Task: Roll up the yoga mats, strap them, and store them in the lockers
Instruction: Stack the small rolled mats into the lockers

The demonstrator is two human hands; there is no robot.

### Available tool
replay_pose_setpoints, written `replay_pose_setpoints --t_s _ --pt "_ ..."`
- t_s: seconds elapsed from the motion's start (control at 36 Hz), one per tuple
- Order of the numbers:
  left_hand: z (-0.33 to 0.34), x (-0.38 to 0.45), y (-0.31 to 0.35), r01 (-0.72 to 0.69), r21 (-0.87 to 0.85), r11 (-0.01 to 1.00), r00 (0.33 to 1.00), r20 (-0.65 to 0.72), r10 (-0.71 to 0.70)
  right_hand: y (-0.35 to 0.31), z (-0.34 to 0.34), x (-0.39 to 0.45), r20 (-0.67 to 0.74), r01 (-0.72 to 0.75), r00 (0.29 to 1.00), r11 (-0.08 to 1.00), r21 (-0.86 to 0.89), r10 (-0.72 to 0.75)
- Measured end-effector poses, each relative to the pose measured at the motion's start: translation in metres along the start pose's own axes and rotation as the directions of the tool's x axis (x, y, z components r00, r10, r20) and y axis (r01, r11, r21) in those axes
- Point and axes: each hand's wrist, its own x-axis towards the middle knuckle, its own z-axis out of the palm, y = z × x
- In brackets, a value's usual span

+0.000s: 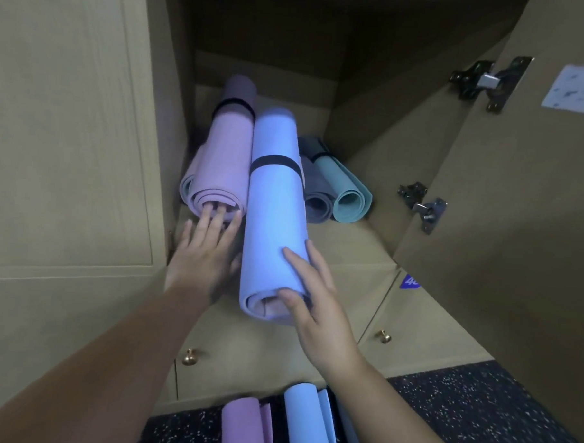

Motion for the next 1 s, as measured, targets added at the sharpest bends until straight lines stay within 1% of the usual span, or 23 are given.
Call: replay_pose_setpoints --t_s 0.06,0.14,0.22,0.31,0.42,0.47,0.69,0.86,0.94,1.0 --pt "0.0 -0.001 0.0 -0.014 0.006 1.0 0.999 -0.029 0.014 -0.006 -0.003 0.01 0.003 0.032 0.999 0.999 -0.012 -0.032" --pt "-0.001 -0.001 0.001 -0.027 -0.012 1.0 0.997 -0.072 0.026 -0.016 -0.009 0.029 -0.042 0.069 0.997 0.998 -0.004 -0.069" --pt "0.0 0.0 0.0 -0.018 -0.007 1.0 0.999 -0.031 0.017 -0.022 -0.015 0.053 -0.076 0.105 0.991 0.994 -0.038 -0.108" --pt "0.006 0.001 -0.001 0.017 0.021 1.0 1.0 0.012 -0.017 -0.025 -0.019 0.082 -0.077 0.128 0.988 0.991 -0.047 -0.132" --pt "0.009 0.002 0.0 0.036 0.046 0.998 0.999 -0.002 -0.036 -0.024 -0.02 0.124 -0.081 0.131 0.987 0.99 -0.055 -0.135" --pt "0.009 0.002 0.001 0.041 0.066 0.997 0.999 -0.007 -0.041 -0.02 -0.02 0.141 -0.084 0.111 0.99 0.991 -0.07 -0.116" --pt "0.011 0.002 0.002 0.047 0.094 0.994 0.998 -0.05 -0.042 -0.009 -0.015 0.195 -0.017 0.047 0.999 0.995 -0.09 -0.049" --pt "0.011 0.004 0.002 0.062 0.124 0.99 0.998 -0.016 -0.061 -0.004 -0.002 0.227 0.036 0.043 0.999 0.978 -0.203 -0.036" --pt "0.01 0.004 0.001 0.067 0.129 0.989 0.997 0.022 -0.07 -0.005 0.003 0.24 0.062 -0.031 0.997 0.966 -0.258 0.048" --pt "0.009 0.003 0.0 0.071 0.133 0.989 0.996 0.038 -0.077 -0.007 0.004 0.247 0.073 -0.118 0.986 0.939 -0.323 0.149"
